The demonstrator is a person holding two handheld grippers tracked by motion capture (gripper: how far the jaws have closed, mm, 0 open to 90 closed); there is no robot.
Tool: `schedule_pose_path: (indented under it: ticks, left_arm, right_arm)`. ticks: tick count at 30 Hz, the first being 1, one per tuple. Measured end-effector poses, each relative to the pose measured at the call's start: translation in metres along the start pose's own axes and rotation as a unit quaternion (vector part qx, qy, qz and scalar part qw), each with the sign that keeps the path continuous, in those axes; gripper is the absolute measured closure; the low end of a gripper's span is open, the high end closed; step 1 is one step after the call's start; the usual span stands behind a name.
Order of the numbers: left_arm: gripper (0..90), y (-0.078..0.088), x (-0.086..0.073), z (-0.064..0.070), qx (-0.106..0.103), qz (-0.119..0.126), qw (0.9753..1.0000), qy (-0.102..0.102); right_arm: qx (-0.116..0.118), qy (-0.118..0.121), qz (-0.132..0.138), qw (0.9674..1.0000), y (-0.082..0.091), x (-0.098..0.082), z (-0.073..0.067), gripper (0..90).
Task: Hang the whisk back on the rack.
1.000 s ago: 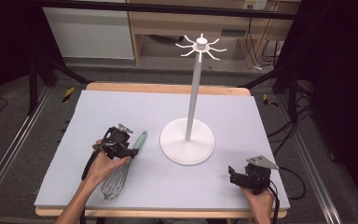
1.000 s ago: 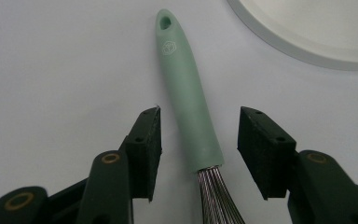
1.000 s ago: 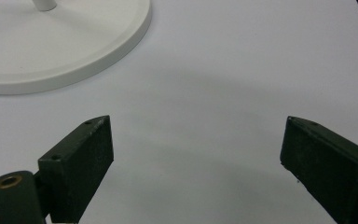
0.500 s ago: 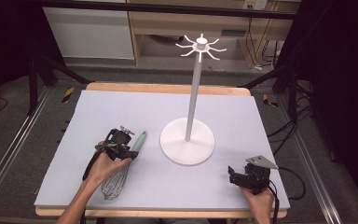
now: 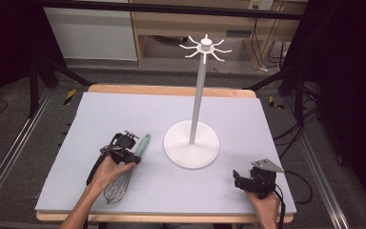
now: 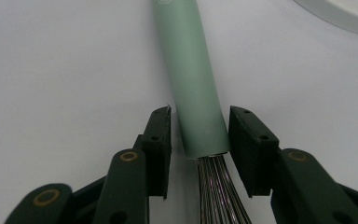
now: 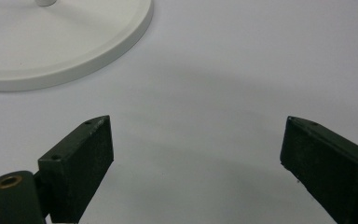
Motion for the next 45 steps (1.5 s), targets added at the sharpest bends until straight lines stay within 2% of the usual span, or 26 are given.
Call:
schedule_pose_path:
  ticks: [14, 20, 28, 35, 45]
  left_arm:
    - [65.3, -0.004, 0.002, -0.001, -0.002, -0.01, 0.9998, 0.016]
    - [66.7, -0.003, 0.004, -0.003, -0.004, -0.022, 0.9992, 0.032]
    - [68.1, -0.002, 0.004, -0.004, -0.006, -0.022, 0.9991, 0.034]
    - [68.4, 0.006, 0.003, -0.002, -0.016, -0.01, 0.9996, 0.023]
    - [68.5, 0.025, -0.002, 0.001, -0.035, 0.031, 0.9989, 0.006]
  right_arm:
    - [0.002, -0.001, -0.002, 1.0, 0.0, 0.0, -0.001, 10.0]
    - [0.003, -0.001, -0.003, 1.0, 0.0, 0.0, -0.001, 10.0]
    - [0.003, -0.001, -0.004, 1.0, -0.001, 0.0, 0.0, 10.0]
    - [0.003, -0.001, -0.004, 1.0, -0.001, 0.0, 0.0, 10.0]
    - [0.003, -0.002, -0.004, 1.0, 0.0, -0.001, 0.001, 10.0]
Point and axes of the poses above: each handheld gripper's, and its own axes: y roughly backward along the jaws, x roughly out of its top, z roughly to its right, the point moved 3 cm from there along -y, roughly forward along the jaws, and after that the axes turned 5 degrees about -x, right-handed, at the moved point
